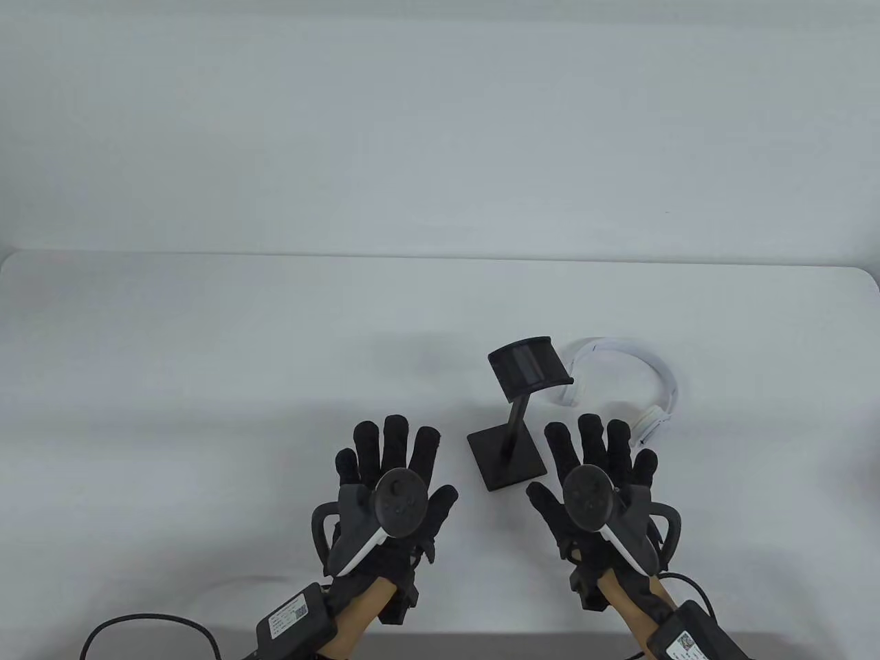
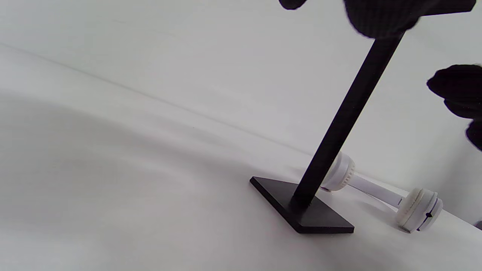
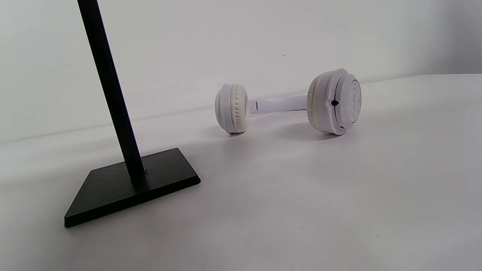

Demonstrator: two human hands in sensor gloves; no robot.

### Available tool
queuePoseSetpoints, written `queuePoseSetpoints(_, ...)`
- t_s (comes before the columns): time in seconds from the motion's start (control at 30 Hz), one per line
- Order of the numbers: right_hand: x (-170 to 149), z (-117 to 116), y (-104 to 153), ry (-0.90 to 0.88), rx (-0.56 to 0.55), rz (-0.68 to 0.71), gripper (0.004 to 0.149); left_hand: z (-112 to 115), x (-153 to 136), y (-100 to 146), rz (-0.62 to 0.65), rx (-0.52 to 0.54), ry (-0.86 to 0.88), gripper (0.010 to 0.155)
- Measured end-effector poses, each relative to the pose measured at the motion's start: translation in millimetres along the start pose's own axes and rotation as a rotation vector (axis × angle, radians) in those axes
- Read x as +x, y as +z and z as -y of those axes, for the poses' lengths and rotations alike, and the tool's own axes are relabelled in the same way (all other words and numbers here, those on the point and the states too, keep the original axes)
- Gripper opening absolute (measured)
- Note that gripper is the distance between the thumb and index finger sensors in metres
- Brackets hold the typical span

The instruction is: Hang over-ear headphones on headphone stand

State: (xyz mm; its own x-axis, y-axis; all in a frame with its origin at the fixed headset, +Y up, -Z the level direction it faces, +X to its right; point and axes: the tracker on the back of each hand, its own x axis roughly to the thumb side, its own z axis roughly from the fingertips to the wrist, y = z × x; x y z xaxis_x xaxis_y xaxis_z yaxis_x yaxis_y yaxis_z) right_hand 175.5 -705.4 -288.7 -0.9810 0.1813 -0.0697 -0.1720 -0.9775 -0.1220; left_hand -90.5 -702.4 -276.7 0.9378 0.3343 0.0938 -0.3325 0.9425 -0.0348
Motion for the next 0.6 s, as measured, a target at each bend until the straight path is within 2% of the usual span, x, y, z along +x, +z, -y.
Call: queuePoseSetpoints(0.6,-5.4,6.0,2.0,-0.053,-0.067,-0.023,0.076,-1.8,-1.1,-0.1,0.002,-0.013,0.023,0.076)
